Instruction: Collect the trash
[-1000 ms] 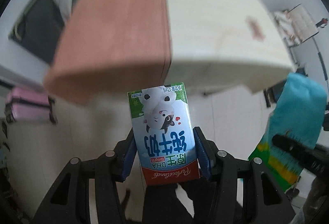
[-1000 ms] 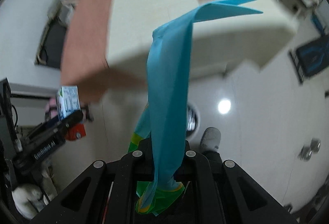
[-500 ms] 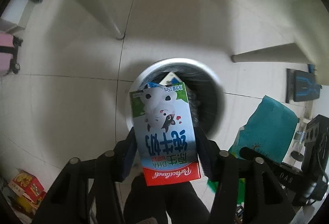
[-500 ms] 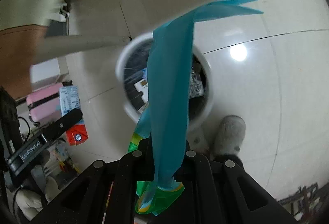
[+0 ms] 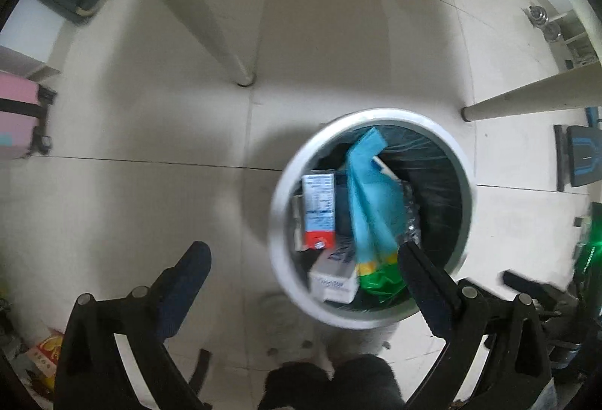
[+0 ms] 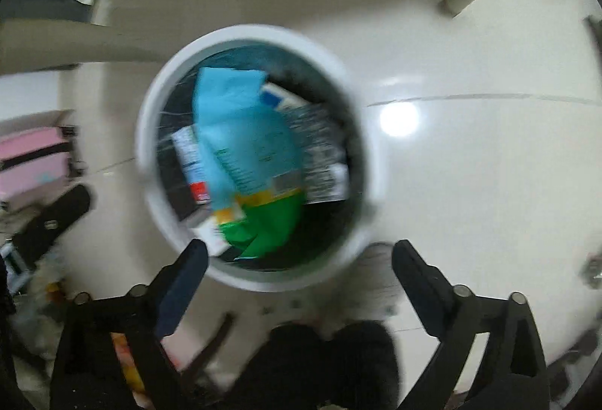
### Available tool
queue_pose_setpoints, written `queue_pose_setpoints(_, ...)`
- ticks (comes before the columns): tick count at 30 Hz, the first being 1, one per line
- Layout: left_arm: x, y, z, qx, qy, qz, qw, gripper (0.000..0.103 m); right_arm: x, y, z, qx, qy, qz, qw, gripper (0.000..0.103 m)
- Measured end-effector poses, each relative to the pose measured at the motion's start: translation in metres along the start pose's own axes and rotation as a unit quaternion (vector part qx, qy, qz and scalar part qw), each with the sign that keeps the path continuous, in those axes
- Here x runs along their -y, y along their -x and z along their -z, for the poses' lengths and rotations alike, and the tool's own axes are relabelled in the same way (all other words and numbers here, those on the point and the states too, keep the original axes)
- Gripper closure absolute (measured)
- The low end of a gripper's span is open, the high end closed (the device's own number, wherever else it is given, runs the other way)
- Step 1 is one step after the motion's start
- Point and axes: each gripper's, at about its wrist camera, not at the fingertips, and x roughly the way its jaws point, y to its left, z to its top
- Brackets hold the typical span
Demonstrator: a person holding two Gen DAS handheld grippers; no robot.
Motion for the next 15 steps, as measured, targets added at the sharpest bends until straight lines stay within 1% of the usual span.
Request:
queue_pose_setpoints(2, -0.001, 0.009, 0.007, 0.002, -0.002, -0.008, 1.0, 0.002, 0.001, 0.016, 0.009, 0.022, 0.014, 0.039, 0.999, 0.0)
queue_pose_setpoints(3, 0.0, 0.02, 0.014, 0.005, -0.003, -0.012, 0.9999, 0.002, -0.002, 0.026, 0.014, 0.033, 0.02, 0.058, 0.998, 0.0)
queue_pose_setpoints(4, 0.002, 0.023, 0.017, 0.005, -0.004, -0.013, 0.9999, 0.002, -0.002, 0.036, 0.017, 0.039, 0.023, 0.069, 0.997, 0.0)
queue_pose_setpoints(6, 0.002, 0.045, 0.027, 0.009, -0.007, -0.02, 0.9997, 0.002, -0.004, 0.056, 0.027, 0.049, 0.028, 0.084, 0.995, 0.0)
queue_pose_setpoints(8, 0.003, 0.069, 0.036, 0.01, -0.006, -0.017, 0.9998, 0.002, -0.001, 0.081, 0.037, 0.055, 0.032, 0.088, 0.994, 0.0)
queue_pose_setpoints(9, 0.005, 0.089, 0.043, 0.013, -0.003, -0.014, 0.9998, 0.002, -0.001, 0.097, 0.044, 0.058, 0.033, 0.089, 0.994, 0.0)
queue_pose_setpoints(13, 0.013, 0.15, 0.06, 0.027, -0.006, -0.007, 0.9996, 0.002, -0.005, 0.172, 0.072, 0.076, 0.035, 0.089, 0.993, 0.0)
queue_pose_setpoints(14, 0.016, 0.168, 0.064, 0.032, -0.008, -0.006, 0.9994, 0.002, -0.006, 0.196, 0.081, 0.082, 0.035, 0.086, 0.992, 0.0)
queue_pose_setpoints(15, 0.018, 0.189, 0.07, 0.038, -0.01, -0.002, 0.9992, 0.002, -0.008, 0.212, 0.088, 0.087, 0.035, 0.085, 0.992, 0.0)
